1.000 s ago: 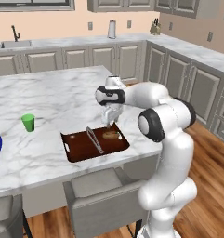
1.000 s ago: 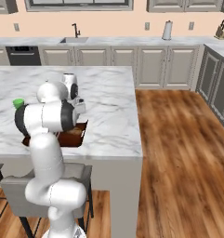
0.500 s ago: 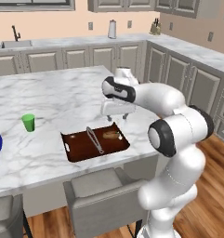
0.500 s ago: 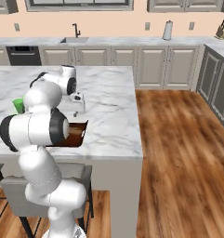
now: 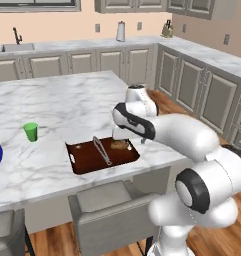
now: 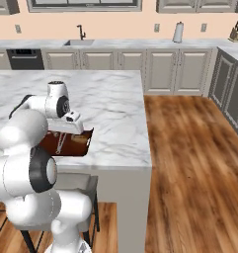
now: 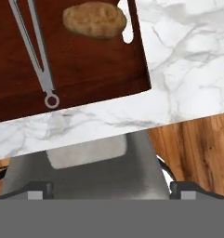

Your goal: Gather the potato and corn from the fridge and place them on a tray on the dining counter. Then gather the fishs from the fridge and place them on the other tray.

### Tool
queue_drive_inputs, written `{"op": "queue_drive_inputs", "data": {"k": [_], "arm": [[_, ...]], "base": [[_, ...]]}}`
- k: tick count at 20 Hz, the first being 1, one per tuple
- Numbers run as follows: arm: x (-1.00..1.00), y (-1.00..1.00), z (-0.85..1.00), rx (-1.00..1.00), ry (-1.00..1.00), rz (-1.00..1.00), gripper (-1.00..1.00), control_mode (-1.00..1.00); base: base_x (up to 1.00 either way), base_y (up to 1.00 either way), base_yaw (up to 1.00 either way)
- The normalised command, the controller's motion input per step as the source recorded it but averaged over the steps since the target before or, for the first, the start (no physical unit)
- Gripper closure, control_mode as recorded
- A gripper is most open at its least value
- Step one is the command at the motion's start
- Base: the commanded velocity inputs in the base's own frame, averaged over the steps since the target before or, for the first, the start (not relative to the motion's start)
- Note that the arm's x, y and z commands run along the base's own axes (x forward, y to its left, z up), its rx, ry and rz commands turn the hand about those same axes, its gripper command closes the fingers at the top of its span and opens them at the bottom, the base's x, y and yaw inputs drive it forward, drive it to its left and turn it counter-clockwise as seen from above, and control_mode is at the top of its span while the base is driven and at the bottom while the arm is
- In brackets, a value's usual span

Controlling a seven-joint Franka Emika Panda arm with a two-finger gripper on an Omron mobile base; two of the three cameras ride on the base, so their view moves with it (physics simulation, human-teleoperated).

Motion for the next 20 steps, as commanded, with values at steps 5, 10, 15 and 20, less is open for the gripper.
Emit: {"op": "queue_drive_inputs", "data": {"k": [5,10,15,20], "arm": [[-0.71,-0.14,-0.05,0.0,0.04,-0.07,-1.0,-1.0],[-0.97,-0.3,0.54,-0.01,-0.03,-0.19,-1.0,-1.0],[-0.87,-0.63,0.4,-0.11,-0.22,-0.04,-1.0,-1.0],[-0.76,-0.45,0.72,0.0,-0.13,-0.01,-1.0,-1.0]], "base": [[0.0,0.0,0.0],[0.0,0.0,0.0],[0.0,0.0,0.0],[0.0,0.0,0.0]]}}
